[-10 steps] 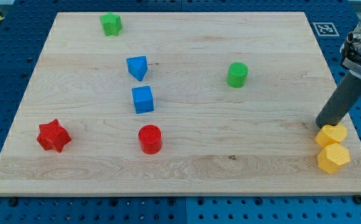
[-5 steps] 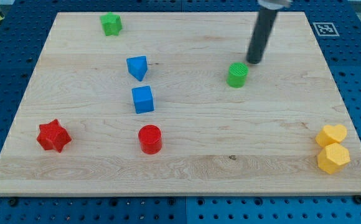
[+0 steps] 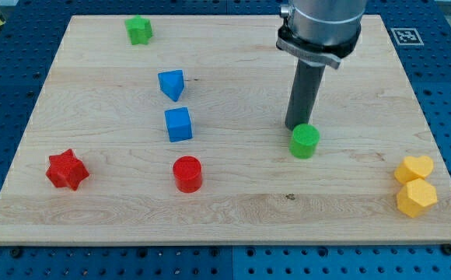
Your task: Push the green circle closer to the yellow hexagon
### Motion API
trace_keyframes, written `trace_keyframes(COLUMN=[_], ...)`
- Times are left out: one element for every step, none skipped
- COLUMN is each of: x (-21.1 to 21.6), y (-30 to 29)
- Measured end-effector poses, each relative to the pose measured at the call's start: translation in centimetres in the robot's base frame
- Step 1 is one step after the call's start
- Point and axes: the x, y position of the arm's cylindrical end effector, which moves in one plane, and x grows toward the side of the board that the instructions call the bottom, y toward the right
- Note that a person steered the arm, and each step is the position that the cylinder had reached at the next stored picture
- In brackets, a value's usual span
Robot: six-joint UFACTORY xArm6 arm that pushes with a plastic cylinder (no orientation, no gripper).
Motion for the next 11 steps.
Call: trace_keyframes(x=[1.4,2.1,3.8,3.9,1.0,3.2,4.5,3.5,2.9,5.4,5.5], y=[-2.5,-3.3,-2.5,-1.5,-2.0,-0.8,-0.5,-0.5,0.8,1.2,0.6])
